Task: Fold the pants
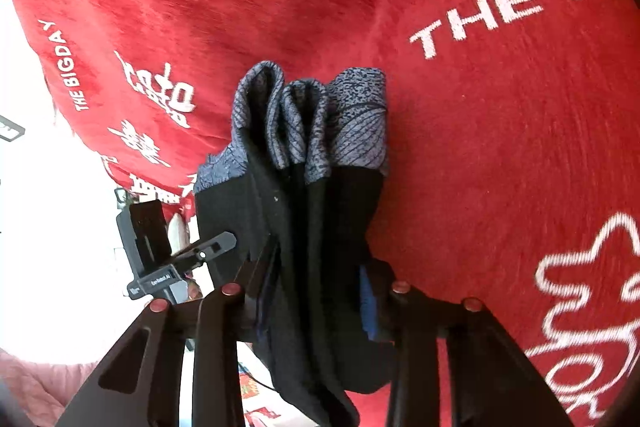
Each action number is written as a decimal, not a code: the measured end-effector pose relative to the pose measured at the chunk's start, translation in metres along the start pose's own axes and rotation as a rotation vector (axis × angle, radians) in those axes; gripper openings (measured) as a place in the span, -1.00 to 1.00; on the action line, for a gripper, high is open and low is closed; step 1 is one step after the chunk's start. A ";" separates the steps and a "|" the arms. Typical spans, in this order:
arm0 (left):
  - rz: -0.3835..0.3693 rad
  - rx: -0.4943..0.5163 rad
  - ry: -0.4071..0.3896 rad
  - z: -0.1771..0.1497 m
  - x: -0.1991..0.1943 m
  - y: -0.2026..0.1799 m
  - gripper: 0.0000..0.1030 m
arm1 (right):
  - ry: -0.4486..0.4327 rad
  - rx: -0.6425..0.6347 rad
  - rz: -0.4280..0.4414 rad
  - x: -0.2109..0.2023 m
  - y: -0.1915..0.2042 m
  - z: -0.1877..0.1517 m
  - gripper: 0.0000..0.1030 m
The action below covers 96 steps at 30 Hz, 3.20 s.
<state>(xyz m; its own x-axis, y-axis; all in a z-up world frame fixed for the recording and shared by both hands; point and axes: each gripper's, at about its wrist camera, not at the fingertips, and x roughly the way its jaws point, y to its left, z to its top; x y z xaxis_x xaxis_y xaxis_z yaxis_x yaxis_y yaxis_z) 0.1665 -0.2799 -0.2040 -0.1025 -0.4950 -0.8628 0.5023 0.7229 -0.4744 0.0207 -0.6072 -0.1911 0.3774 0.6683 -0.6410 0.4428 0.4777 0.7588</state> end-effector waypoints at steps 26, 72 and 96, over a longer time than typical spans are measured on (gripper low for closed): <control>0.040 -0.079 0.018 -0.113 -0.035 0.000 0.41 | 0.032 0.025 -0.070 0.001 0.011 -0.116 -0.24; 0.410 0.058 0.056 -0.167 -0.090 -0.069 1.00 | 0.004 -0.077 -0.706 -0.008 0.112 -0.214 0.11; 0.510 0.031 0.072 -0.192 -0.134 -0.105 1.00 | -0.041 -0.128 -0.824 -0.003 0.194 -0.240 0.99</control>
<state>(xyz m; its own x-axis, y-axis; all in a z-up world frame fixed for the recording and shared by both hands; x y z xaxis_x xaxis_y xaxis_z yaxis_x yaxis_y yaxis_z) -0.0375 -0.1968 -0.0722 0.1042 -0.0476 -0.9934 0.5289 0.8485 0.0148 -0.0897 -0.3800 -0.0144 0.0036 0.0563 -0.9984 0.4954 0.8672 0.0507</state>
